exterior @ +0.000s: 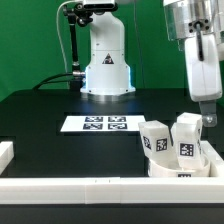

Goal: Assemble stool

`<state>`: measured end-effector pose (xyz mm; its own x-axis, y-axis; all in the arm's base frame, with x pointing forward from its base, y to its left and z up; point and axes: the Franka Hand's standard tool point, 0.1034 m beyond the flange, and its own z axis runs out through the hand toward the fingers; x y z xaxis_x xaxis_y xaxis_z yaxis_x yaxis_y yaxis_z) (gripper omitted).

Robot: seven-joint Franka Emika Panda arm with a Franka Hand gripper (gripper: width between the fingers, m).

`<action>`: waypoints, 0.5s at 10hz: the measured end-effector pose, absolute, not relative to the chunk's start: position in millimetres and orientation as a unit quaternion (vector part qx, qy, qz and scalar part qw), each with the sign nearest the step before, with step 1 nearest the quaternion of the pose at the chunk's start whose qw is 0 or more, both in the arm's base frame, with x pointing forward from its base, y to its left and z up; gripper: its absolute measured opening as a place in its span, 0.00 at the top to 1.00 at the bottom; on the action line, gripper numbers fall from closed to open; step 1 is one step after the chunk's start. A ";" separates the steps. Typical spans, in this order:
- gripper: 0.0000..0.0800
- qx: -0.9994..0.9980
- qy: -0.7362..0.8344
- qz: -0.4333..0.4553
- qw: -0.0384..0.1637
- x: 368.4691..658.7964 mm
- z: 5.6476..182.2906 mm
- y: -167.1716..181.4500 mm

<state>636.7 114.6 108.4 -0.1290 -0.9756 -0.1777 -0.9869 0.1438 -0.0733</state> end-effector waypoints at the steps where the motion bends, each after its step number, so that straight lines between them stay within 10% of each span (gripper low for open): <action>1: 0.19 -0.708 0.701 0.031 0.083 637.0 109.7 114.0; 5: 0.19 -0.865 0.497 0.007 0.071 644.2 120.2 116.6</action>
Offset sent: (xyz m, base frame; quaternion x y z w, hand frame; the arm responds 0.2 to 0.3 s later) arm 0.0070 0.0088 0.0168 -0.0210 -0.0151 -0.2491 0.9681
